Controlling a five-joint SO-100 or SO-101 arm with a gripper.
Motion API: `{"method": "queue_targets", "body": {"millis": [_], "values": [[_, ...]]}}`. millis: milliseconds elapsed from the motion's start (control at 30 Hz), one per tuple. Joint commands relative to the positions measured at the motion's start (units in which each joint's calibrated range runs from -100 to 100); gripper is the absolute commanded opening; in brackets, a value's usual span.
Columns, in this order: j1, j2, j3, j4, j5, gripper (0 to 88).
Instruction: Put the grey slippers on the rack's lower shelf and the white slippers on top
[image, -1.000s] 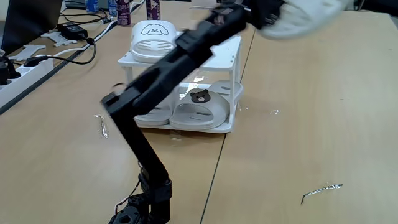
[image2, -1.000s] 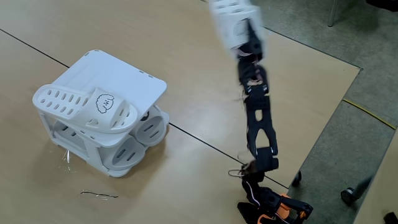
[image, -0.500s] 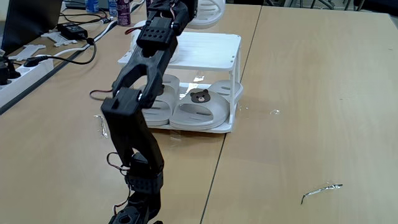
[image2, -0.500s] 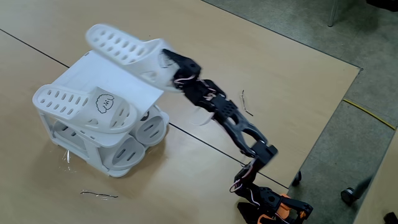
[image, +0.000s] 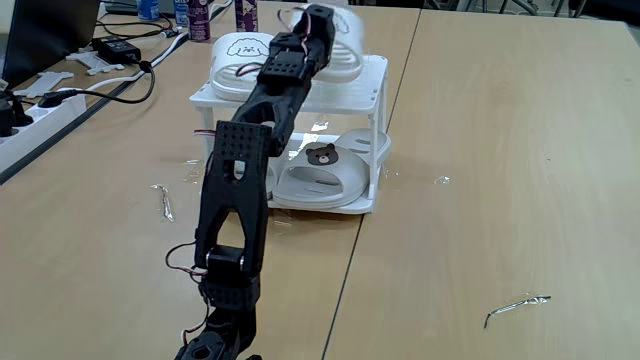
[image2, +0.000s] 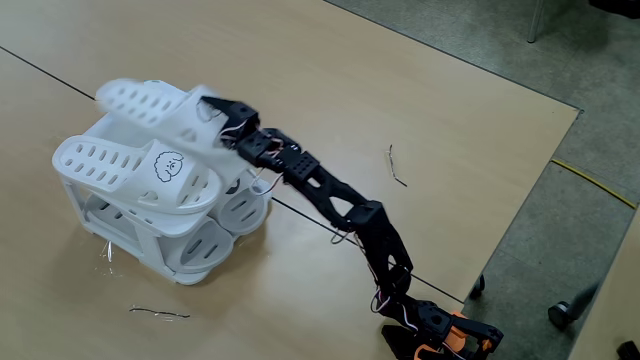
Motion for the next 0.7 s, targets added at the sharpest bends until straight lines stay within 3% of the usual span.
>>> {"method": "queue_targets", "body": {"millis": [0,133,300,667], "values": [[-0.27,2.94,-9.76,-0.72,0.42,0.8],[0.47,6.39,-9.58,-0.72,0.42,3.9],[0.55,5.71,-9.4,-0.63,0.42,28.3],[3.35,-20.45,22.98,-0.8,0.42,28.6]]}}
